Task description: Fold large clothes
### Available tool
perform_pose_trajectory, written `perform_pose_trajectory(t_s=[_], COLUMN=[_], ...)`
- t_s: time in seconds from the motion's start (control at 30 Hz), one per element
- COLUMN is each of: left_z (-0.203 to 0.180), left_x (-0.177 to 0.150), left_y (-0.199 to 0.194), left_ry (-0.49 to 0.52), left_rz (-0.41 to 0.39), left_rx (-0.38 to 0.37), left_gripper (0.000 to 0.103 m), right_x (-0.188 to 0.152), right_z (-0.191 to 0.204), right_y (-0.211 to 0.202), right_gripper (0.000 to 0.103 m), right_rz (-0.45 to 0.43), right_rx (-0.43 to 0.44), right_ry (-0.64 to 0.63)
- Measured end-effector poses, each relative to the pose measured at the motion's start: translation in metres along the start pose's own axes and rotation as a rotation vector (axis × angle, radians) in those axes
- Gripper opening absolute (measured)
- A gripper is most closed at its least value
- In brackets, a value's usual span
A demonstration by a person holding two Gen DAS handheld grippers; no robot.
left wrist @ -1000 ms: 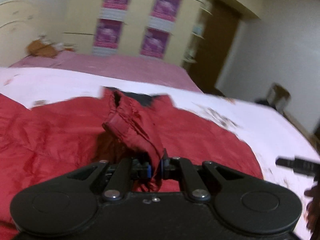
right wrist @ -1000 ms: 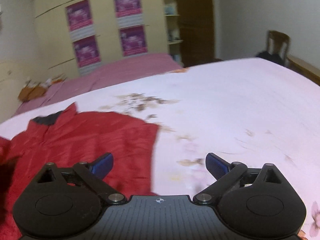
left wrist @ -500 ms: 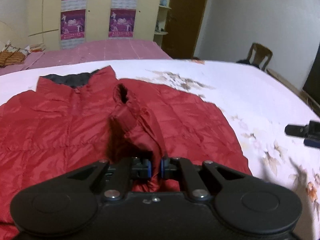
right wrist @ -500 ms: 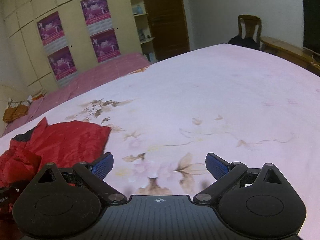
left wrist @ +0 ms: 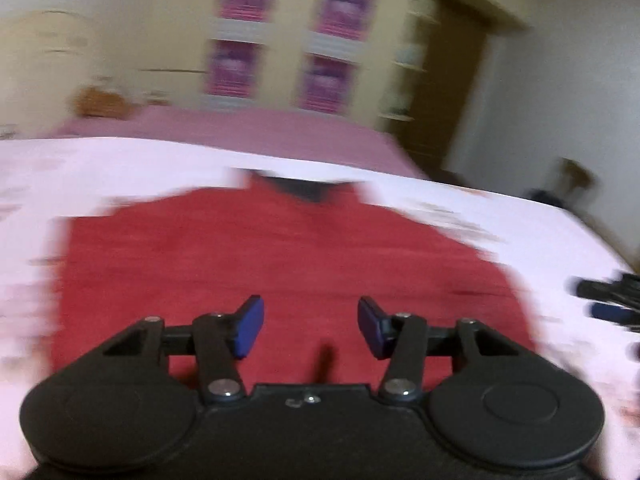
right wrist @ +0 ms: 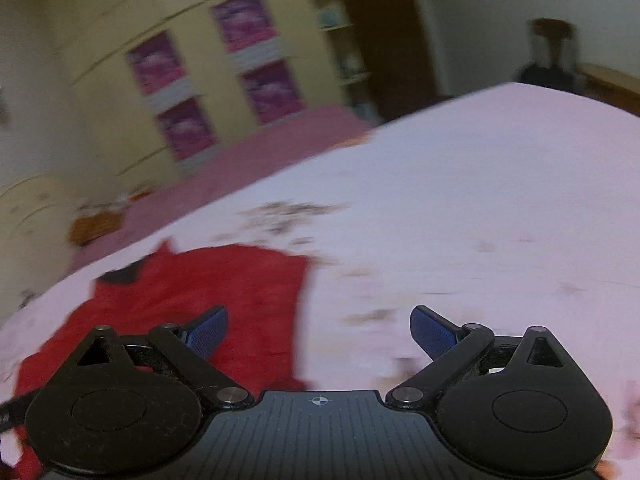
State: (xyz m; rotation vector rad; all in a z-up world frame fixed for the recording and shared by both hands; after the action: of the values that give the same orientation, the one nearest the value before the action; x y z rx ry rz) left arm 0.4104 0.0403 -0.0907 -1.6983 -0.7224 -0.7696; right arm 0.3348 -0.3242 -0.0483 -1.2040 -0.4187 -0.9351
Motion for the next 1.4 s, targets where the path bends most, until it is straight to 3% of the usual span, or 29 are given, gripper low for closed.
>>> perform_pose_trajectory(t_s=[0.03,0.13,0.23,0.27,0.3,0.33,0.5,0.6,0.67,0.8,0.83,0.87,0.9,0.97,1.0,1.07,1.1,1.23,1.4], left_z=[0.020,0.058,0.071,0.070,0.069,0.068,0.059,0.062,0.067,0.077,0.080,0.082,0.083,0.083,0.082,0.080,0.078,0.087,0.107], left_x=[0.000,-0.003,-0.008,-0.007,-0.008,-0.009,-0.012,-0.021,-0.021,-0.014,-0.010,-0.006,0.000,0.012,0.018,0.029,0.033,0.033,0.020], left_y=[-0.003,-0.004,0.004,0.010,0.012,0.013,0.017,0.033,0.036,0.028,0.021,0.013,0.006,0.007,0.014,0.031,0.042,0.077,0.085], left_ry=[-0.022,-0.043,-0.043,-0.031,-0.022,-0.013,0.081,0.142,0.125,0.106,0.087,0.076,0.077,0.091,0.096,0.113,0.132,0.154,0.134], left_rz=[0.000,0.004,0.029,0.035,0.041,0.042,0.018,0.066,0.080,0.108,0.097,0.066,0.024,-0.008,-0.002,0.002,0.014,0.075,0.096], left_rx=[0.040,0.110,0.104,0.104,0.098,0.085,0.080,0.118,0.102,0.069,0.059,0.051,0.047,0.042,0.037,0.021,0.022,0.056,0.067], left_gripper=[0.048,0.047,0.046,0.045,0.045,0.045,0.047,0.048,0.048,0.048,0.054,0.073,0.082,0.081,0.080,0.077,0.077,0.076,0.078], right_x=[-0.002,-0.013,-0.025,-0.029,-0.033,-0.034,-0.031,-0.045,-0.061,-0.056,-0.054,-0.050,-0.045,-0.035,-0.031,-0.023,-0.021,-0.026,-0.046], right_z=[0.010,0.035,0.051,0.056,0.061,0.065,0.070,0.073,0.077,0.080,0.079,0.077,0.076,0.080,0.085,0.099,0.106,0.132,0.138], right_y=[0.007,0.028,0.050,0.054,0.058,0.058,0.030,0.045,0.065,0.056,0.050,0.039,0.030,0.022,0.025,0.040,0.049,0.088,0.129], right_gripper=[0.062,0.061,0.061,0.051,0.016,0.014,0.012,0.012,0.012,0.013,0.016,0.048,0.076,0.074,0.058,0.038,0.034,0.032,0.032], right_rz=[0.027,0.092,0.182,0.201,0.216,0.220,0.109,0.161,0.211,0.204,0.190,0.151,0.097,0.036,0.031,0.049,0.054,0.100,0.134], right_rx=[0.020,0.070,0.104,0.109,0.119,0.117,0.075,0.027,0.003,-0.020,-0.027,-0.060,-0.086,-0.056,-0.046,-0.021,-0.007,0.014,-0.011], right_ry=[-0.006,0.002,-0.001,-0.011,-0.025,-0.038,-0.122,-0.175,-0.200,-0.210,-0.196,-0.186,-0.191,-0.214,-0.221,-0.239,-0.252,-0.323,-0.403])
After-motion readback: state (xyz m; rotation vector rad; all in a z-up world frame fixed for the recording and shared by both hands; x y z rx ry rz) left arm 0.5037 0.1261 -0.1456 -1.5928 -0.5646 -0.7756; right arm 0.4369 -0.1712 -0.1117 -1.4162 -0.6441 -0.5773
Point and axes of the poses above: each gripper's, at about its wrist camera, not at the fingertips, and y roughly the way its jaws point, z to its left, x to its top, the point moved 2 cm from there along y, roughly the way its jaws point, and after that the axes turned 4 degrees about -x, right-handed, at the moved point
